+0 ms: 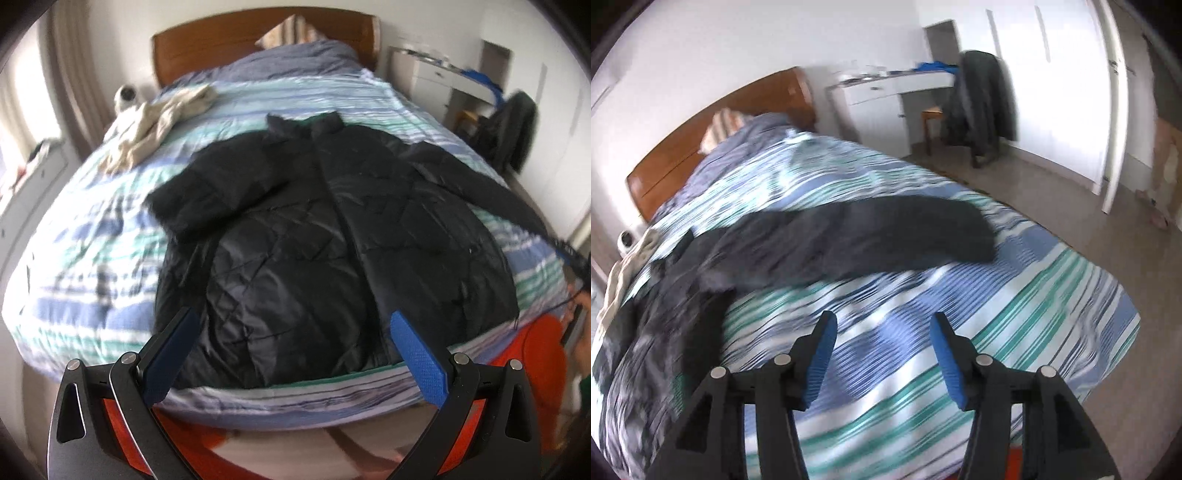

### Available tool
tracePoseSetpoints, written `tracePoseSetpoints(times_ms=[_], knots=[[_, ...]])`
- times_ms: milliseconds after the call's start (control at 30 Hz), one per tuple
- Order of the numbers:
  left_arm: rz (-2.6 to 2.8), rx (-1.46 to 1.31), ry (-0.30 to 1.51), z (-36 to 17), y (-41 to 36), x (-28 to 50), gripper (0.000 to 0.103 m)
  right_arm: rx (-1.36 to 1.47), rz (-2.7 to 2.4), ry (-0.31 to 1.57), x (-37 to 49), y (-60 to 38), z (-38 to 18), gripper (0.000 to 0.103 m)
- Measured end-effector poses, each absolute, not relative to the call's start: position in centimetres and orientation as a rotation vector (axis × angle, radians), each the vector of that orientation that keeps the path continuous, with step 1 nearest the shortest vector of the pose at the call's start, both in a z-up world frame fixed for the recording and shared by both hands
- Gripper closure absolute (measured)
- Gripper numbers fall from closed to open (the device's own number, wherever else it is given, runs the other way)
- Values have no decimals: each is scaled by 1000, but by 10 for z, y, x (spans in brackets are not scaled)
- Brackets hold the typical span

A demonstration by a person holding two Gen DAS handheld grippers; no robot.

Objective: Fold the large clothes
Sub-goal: 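Pull the held sleeve outward with the right gripper and lay it flat, then grasp the other sleeve with the left gripper and spread it flat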

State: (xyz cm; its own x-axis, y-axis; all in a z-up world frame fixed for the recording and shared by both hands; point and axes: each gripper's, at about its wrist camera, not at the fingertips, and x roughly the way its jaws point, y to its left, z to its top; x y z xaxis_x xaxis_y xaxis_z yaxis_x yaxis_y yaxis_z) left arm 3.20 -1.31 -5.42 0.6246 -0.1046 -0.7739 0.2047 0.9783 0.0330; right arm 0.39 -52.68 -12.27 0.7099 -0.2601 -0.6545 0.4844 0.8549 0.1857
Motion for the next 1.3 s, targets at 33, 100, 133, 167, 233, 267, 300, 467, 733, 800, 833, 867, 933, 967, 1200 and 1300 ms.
tracePoseSetpoints(times_ms=[33,100,133,167,233,267,300,467,733,800,833,867,933,967,1200,1300], knots=[[-186,145,870,-54,-14,31,0,337,-400,666,0,-511,-118,49],[-185,162,859,-55,-13,31,0,279,-343,678,4,-480,-111,49],[-176,155,855,-56,-10,31,0,255,-319,680,4,-468,-107,49],[-162,132,855,-56,-6,32,0,226,-293,683,5,-456,-104,49],[-151,76,865,-57,2,34,0,175,-232,679,5,-428,-98,49],[-144,39,870,-57,8,35,0,164,-206,679,7,-418,-95,48],[-138,22,871,-57,11,36,0,155,-175,680,8,-406,-93,48],[-67,9,859,-56,31,42,0,102,-63,677,13,-363,-91,48],[-26,33,827,-53,41,45,0,29,24,665,7,-322,-88,48],[-29,35,823,-53,41,46,0,14,32,669,5,-319,-88,48],[-33,35,822,-53,41,47,0,10,37,672,4,-318,-89,48],[-38,37,822,-52,42,48,0,10,42,673,3,-316,-90,48],[-50,45,816,-49,45,53,0,17,45,677,2,-317,-91,48],[-42,48,798,-47,50,55,0,23,45,678,0,-319,-92,48],[73,-34,826,-56,105,72,0,67,51,690,-8,-319,-99,48],[81,28,847,-65,112,79,0,71,68,712,-6,-315,-105,48]])
